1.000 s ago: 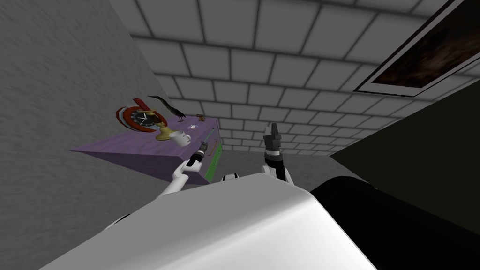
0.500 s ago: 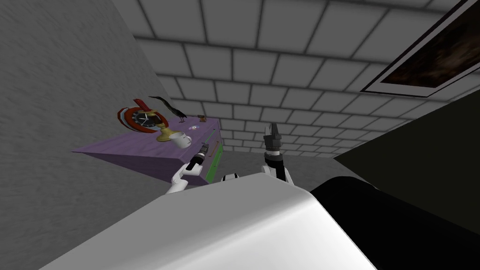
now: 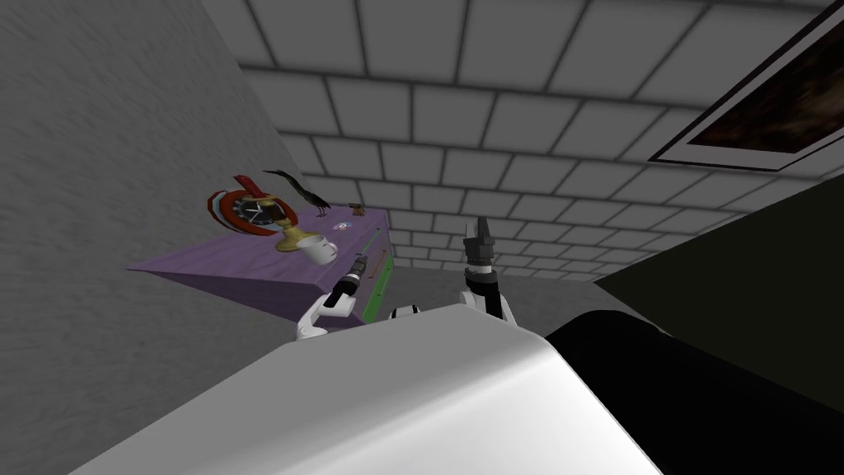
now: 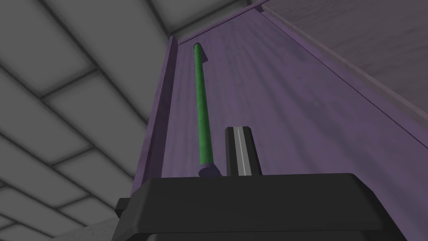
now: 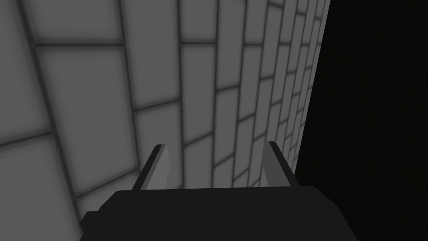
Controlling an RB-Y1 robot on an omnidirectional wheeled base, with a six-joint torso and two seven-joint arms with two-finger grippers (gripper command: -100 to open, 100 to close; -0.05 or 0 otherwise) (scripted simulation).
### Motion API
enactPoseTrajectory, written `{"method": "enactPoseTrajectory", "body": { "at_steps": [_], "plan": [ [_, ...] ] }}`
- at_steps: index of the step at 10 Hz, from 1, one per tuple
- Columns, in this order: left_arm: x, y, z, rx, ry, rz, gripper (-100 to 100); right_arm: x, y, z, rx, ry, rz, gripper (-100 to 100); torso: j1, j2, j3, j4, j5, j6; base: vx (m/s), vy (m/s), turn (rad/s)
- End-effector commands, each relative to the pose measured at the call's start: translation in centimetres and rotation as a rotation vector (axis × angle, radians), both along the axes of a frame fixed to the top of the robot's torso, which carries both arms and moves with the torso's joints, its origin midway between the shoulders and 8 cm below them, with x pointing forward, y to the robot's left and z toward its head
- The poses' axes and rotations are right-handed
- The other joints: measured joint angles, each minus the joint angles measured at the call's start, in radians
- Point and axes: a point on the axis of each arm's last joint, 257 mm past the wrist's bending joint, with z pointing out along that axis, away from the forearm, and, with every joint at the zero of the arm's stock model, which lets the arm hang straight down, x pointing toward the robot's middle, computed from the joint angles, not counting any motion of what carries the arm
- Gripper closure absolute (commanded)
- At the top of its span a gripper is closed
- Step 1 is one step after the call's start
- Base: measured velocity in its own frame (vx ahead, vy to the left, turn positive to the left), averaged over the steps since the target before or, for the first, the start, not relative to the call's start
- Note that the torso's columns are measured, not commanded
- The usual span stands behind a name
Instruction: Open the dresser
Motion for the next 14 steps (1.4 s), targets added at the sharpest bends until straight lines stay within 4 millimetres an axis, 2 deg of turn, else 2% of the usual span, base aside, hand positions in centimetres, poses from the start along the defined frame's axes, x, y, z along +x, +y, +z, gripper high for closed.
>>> {"method": "enactPoseTrajectory", "body": {
  "at_steps": [1, 2, 3, 5, 6, 7, 9, 10, 11, 14],
  "plan": [
    [-0.5, -0.7, 2.0, -0.010, -0.039, -0.010, 100, 0.0, 0.0, 0.0, 0.000, 0.000, 0.000, 0, -0.001, 0.002, 0.001, 0.001, 0.000, 0.000, 0.006, 0.004, -0.003],
    [-1.9, -1.0, 0.7, -0.002, -0.002, -0.005, 100, 0.0, 0.0, 0.0, 0.000, 0.000, 0.000, 0, -0.001, 0.004, 0.002, 0.001, 0.000, 0.000, 0.051, 0.014, 0.065],
    [-2.6, -1.0, 1.0, -0.007, -0.006, -0.003, 100, 0.0, 0.0, 0.0, 0.000, 0.000, 0.000, 0, -0.001, 0.002, 0.001, 0.001, 0.000, 0.000, 0.068, 0.011, 0.046],
    [-2.6, -1.4, 2.9, -0.015, -0.043, -0.012, 100, 0.0, 0.0, 0.0, 0.000, 0.000, 0.000, 0, -0.001, 0.002, 0.001, 0.000, 0.000, 0.000, 0.030, 0.004, -0.008],
    [-3.9, -1.7, 1.5, -0.006, -0.002, -0.004, 100, 0.0, 0.0, 0.0, 0.000, 0.000, 0.000, 0, -0.001, 0.003, 0.002, 0.001, 0.000, 0.000, 0.061, 0.014, 0.074],
    [-4.8, -1.5, 1.7, -0.013, -0.004, 0.000, 100, 0.0, 0.0, 0.0, 0.000, 0.000, 0.000, 0, 0.000, 0.001, 0.001, 0.000, 0.000, 0.000, 0.073, 0.010, 0.037],
    [-4.7, -2.1, 4.0, -0.021, -0.047, -0.010, 100, 0.0, 0.0, 0.0, 0.000, 0.000, 0.000, 0, -0.001, 0.002, 0.001, 0.001, 0.000, 0.000, 0.026, 0.004, -0.006],
    [-4.7, -2.1, 3.2, -0.018, -0.034, -0.007, 100, 0.0, 0.0, 0.0, 0.000, 0.000, 0.000, 0, -0.001, 0.004, 0.002, 0.001, 0.000, 0.000, 0.000, 0.000, 0.000],
    [-4.8, -1.8, 3.8, -0.015, -0.036, -0.005, -100, 0.0, 0.0, 0.0, 0.000, 0.000, 0.000, 0, -0.001, 0.004, 0.002, 0.001, 0.000, 0.000, 0.009, 0.012, 0.020],
    [-4.8, -1.9, 4.0, -0.015, -0.038, -0.006, -100, 0.0, 0.0, 0.0, 0.000, 0.000, 0.000, 0, 0.000, 0.000, 0.000, 0.000, 0.000, 0.000, 0.002, 0.007, 0.016]
  ]
}}
